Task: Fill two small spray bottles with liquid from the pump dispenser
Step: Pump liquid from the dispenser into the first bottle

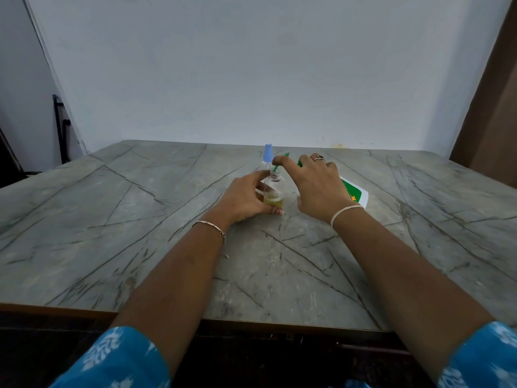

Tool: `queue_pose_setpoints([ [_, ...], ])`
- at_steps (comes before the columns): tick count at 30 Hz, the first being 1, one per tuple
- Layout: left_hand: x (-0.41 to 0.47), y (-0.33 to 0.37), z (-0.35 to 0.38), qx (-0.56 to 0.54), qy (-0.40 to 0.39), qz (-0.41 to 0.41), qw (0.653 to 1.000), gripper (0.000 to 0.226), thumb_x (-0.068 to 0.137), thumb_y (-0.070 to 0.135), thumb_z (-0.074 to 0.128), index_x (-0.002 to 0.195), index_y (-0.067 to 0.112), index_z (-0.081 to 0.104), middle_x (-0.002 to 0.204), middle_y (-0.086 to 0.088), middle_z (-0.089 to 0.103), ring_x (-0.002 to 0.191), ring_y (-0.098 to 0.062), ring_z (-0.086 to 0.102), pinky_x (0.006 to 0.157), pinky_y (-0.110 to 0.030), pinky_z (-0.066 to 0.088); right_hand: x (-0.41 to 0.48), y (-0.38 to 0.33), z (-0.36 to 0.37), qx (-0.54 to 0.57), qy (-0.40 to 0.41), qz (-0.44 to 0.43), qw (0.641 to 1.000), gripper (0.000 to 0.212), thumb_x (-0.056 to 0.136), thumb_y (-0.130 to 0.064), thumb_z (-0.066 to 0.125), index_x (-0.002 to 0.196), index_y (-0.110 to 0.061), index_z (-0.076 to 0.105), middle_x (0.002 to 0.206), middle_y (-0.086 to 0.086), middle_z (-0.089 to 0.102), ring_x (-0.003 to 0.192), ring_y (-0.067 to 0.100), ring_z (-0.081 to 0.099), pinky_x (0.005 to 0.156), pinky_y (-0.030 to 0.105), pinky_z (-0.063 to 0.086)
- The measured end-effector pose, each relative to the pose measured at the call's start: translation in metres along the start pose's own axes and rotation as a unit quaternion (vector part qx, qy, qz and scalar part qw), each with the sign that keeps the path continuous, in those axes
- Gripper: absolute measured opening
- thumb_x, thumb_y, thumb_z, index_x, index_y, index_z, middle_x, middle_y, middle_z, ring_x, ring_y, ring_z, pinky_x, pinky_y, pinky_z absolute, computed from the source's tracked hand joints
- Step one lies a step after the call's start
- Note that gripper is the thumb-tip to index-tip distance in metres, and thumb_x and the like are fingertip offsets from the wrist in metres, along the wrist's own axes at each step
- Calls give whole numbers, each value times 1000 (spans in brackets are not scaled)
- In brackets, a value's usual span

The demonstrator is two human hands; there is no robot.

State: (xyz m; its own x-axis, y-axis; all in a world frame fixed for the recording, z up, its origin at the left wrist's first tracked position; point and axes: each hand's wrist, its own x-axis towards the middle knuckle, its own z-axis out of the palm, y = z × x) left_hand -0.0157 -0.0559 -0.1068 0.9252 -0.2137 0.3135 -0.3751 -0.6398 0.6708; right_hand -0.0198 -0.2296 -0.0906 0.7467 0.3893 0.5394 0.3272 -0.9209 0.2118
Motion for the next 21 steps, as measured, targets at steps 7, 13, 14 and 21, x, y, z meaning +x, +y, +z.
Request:
queue_pose_setpoints([
  [7,1,-1,0,-2,3,-2,1000,89,56,31,91,135,26,49,105,3,67,88,-14,68,89,-31,54,4,-4,0,4,13,0,1000,79,72,-11,70,132,-33,23,115,11,54,109,33,50,88,47,45],
  [13,1,0,0,-6,8,-4,1000,90,57,31,90,136,24,49,111,1,66,93,-17,67,90,-31,53,1,-2,0,-8,8,-4,1000,89,73,-11,69,141,-37,16,112,11,54,108,32,51,86,46,45],
  [14,0,0,0,-7,7,-4,1000,90,57,30,90,136,24,48,110,1,66,92,-17,67,91,-32,53,0,0,0,-10,8,-6,1000,92,74,-11,68,143,-38,14,112,11,54,107,31,51,86,46,45],
  [21,0,0,-1,-6,-3,2,1000,89,59,31,90,137,22,48,113,-1,67,90,-16,67,91,-33,54,-3,1,0,-16,3,-8,1000,100,76,-12,67,146,-41,2,114,12,52,109,32,50,87,46,44],
])
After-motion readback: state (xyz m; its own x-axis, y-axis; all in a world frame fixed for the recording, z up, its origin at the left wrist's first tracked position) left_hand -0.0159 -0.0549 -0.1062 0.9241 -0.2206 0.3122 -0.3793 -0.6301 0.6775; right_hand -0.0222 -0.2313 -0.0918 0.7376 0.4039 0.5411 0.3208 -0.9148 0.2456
